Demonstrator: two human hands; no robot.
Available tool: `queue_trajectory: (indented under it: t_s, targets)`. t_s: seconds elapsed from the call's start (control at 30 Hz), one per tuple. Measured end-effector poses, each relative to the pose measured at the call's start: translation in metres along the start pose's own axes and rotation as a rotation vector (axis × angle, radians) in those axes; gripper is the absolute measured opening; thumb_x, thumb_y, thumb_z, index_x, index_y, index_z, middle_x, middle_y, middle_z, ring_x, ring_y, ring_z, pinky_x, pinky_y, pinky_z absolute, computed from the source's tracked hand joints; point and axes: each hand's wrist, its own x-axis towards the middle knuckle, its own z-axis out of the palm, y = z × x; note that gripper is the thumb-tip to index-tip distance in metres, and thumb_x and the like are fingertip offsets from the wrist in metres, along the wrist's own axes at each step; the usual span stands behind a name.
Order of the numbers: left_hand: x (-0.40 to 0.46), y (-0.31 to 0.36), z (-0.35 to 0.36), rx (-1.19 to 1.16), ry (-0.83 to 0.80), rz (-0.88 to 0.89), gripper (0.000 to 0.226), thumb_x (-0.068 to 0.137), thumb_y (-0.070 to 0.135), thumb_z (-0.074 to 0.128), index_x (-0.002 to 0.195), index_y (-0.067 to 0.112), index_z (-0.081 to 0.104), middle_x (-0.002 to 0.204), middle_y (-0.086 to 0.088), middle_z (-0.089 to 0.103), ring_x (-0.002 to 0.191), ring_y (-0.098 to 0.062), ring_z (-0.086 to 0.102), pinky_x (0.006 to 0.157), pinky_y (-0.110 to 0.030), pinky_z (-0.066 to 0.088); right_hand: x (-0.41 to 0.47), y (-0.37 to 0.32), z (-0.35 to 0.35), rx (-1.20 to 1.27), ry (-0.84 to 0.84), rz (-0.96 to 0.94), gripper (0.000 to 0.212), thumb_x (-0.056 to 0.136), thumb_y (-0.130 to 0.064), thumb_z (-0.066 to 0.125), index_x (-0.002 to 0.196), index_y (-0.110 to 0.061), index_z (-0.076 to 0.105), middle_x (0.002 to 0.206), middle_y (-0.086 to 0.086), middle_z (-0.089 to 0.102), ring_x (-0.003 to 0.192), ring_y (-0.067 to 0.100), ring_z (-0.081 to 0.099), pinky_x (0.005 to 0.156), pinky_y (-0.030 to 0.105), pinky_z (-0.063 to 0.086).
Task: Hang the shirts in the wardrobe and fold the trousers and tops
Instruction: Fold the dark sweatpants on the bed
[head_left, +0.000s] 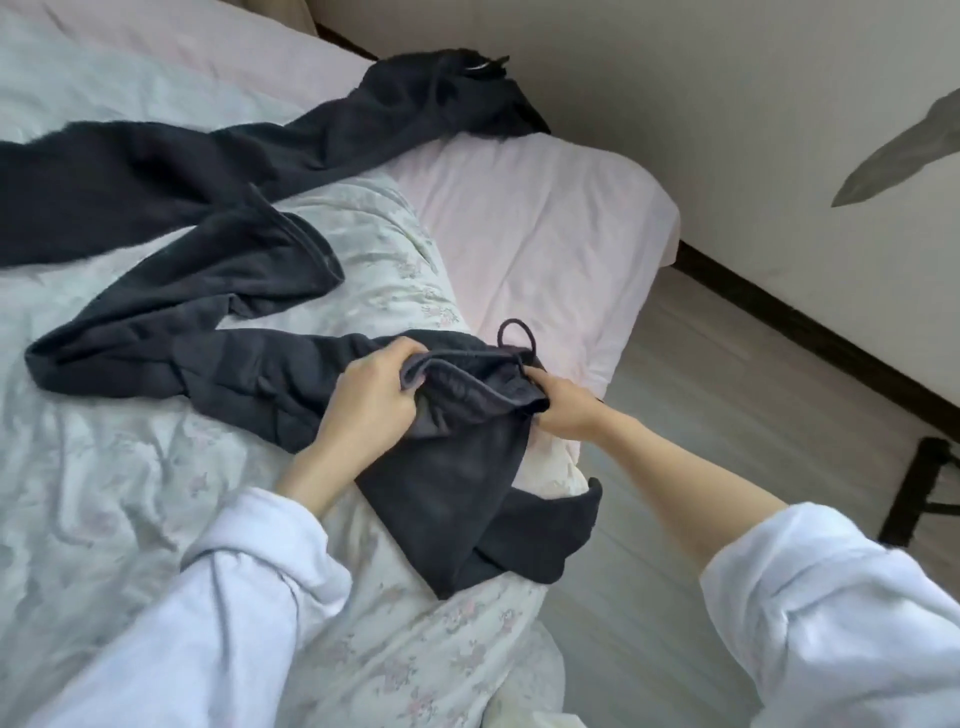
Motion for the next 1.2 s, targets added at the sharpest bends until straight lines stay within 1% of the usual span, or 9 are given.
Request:
queue_trajectory:
  t_s: [0.2,0.33,0.53,0.6,0.7,0.9,1.07,1.1,1.2]
  targets:
    - [0.006,0.016,-0.062,-0.195,0.298,0.095,0.033,0.080,-0.012,0.051,0.100,0.012,0.062,0.096,-0.001,0.059,0.087,-0.013,0.053,0.073,-0.004,0.033,-0.042,-0.033,-0.013,0.183,0.049,-0.082,0.018,0.076,-0.023,0.064,0.082,-0.034,0.052,0.082,-0.006,0.063,0.081,0.018,0.063,0.077,0.029,0.052]
    - [-0.036,0.033,-0.103,-0.319,0.400,0.147,0.025,0.084,-0.006,0.054,0.095,0.015,0.060,0.094,0.000,0.061,0.087,-0.011,0.055,0.074,-0.001,0.035,-0.115,-0.052,-0.020,0.185,0.199,-0.141,0.016,0.081,-0.036,0.064,0.092,-0.028,0.055,0.081,-0.010,0.062,0.074,0.010,0.059,0.062,0.019,0.045]
    - [-0.128,0.076,-0.176,-0.425,0.457,0.326,0.016,0.088,0.000,0.057,0.101,0.008,0.061,0.091,0.005,0.059,0.083,-0.008,0.053,0.070,0.003,0.035,-0.257,-0.094,-0.016,0.184,0.985,-0.330,0.011,0.077,-0.005,0.072,0.082,0.001,0.064,0.107,0.008,0.049,0.107,0.022,0.039,0.091,0.025,0.030]
    - [-0.159,0.108,-0.208,-0.453,0.493,0.436,0.015,0.088,0.000,0.057,0.101,0.004,0.062,0.091,0.003,0.059,0.084,-0.010,0.053,0.072,0.001,0.035,-0.316,-0.109,-0.027,0.311,1.098,-0.340,0.009,0.080,-0.007,0.069,0.079,-0.010,0.061,0.115,0.003,0.047,0.111,0.014,0.039,0.093,0.024,0.032]
    - [-0.191,0.169,-0.239,-0.519,0.488,0.538,0.017,0.087,0.000,0.058,0.103,0.002,0.062,0.093,0.001,0.060,0.088,-0.016,0.055,0.079,-0.014,0.041,-0.389,-0.120,-0.065,0.507,1.171,-0.269,0.017,0.083,-0.016,0.065,0.079,-0.021,0.049,0.080,-0.005,0.056,0.080,0.018,0.053,0.063,0.030,0.043]
    - [-0.257,0.320,-0.298,-0.674,0.547,0.734,0.020,0.090,0.007,0.056,0.109,0.007,0.061,0.094,0.002,0.059,0.090,-0.013,0.053,0.076,-0.014,0.037,-0.559,-0.135,-0.146,0.705,1.658,-0.456,0.058,0.080,-0.012,0.070,0.131,-0.014,0.042,0.107,-0.008,0.052,0.093,0.005,0.052,0.081,0.010,0.039]
    - [-0.311,0.397,-0.290,-0.879,0.867,0.988,0.015,0.088,0.023,0.056,0.101,0.014,0.059,0.088,0.013,0.060,0.082,0.000,0.053,0.074,-0.008,0.040,-0.648,-0.106,-0.158,0.681,1.969,-0.678,0.043,0.084,-0.019,0.067,0.123,-0.016,0.050,0.111,-0.006,0.058,0.101,0.002,0.057,0.085,0.010,0.042]
    - [-0.313,0.404,-0.272,-0.747,0.792,0.968,0.016,0.090,0.025,0.056,0.101,0.014,0.060,0.089,0.009,0.063,0.083,-0.003,0.055,0.075,-0.013,0.042,-0.658,-0.085,-0.157,0.622,1.911,-0.526,0.038,0.086,-0.020,0.065,0.119,-0.011,0.051,0.104,-0.003,0.059,0.101,0.012,0.059,0.080,0.016,0.044]
    - [-0.315,0.402,-0.199,-0.004,0.049,0.614,0.028,0.092,0.035,0.052,0.105,0.012,0.062,0.104,-0.006,0.065,0.098,-0.025,0.060,0.084,-0.032,0.048,-0.668,-0.008,-0.132,0.396,1.476,0.147,0.036,0.090,-0.023,0.057,0.117,-0.001,0.049,0.105,0.013,0.060,0.105,0.033,0.056,0.076,0.029,0.040]
